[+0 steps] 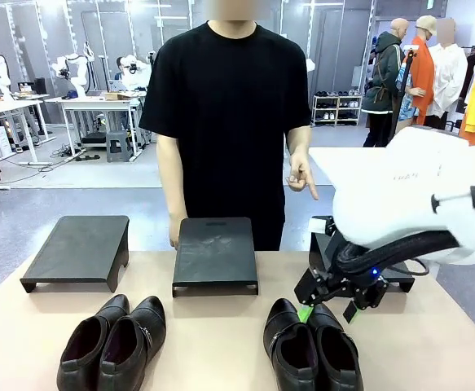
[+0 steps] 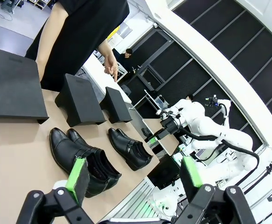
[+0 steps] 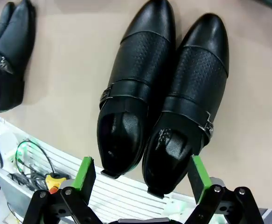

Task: Place the shoes on the stand as instructed by the person.
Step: Pick up one pair of Shoes and place it on the Shoes Stand indicated by the person.

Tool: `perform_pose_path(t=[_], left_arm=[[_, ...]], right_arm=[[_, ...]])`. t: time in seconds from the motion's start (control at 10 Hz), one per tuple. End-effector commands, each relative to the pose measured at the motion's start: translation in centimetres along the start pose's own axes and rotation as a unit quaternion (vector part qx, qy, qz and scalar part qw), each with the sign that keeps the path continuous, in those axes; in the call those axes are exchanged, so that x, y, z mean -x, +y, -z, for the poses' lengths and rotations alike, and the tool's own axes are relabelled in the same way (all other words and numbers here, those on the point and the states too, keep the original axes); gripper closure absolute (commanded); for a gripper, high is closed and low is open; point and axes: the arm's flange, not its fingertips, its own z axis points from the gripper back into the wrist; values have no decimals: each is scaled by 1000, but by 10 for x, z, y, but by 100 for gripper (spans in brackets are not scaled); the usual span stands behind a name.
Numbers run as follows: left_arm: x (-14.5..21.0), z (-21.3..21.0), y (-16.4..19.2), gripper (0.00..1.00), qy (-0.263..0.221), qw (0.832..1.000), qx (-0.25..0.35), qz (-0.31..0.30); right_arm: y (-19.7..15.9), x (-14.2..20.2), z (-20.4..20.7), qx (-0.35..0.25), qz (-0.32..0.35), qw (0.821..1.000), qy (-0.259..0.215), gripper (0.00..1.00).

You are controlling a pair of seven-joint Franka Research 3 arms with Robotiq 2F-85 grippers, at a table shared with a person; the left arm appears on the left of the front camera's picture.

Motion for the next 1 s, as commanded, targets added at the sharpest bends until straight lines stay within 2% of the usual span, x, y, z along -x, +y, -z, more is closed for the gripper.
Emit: perform_pose_path(t=[0.0,0.3,0.9], left_arm=[[0,-2,-1,0,-2,1000,7,4],[0,-2,-1,0,-2,1000,7,4],[0,-2,-1,0,-2,1000,7,4]], right_arm=[[5,12,22,25,36,999,-5,0],[3,8,57,60,60,996,3,0],[-2,11,89,81,73,993,36,0]])
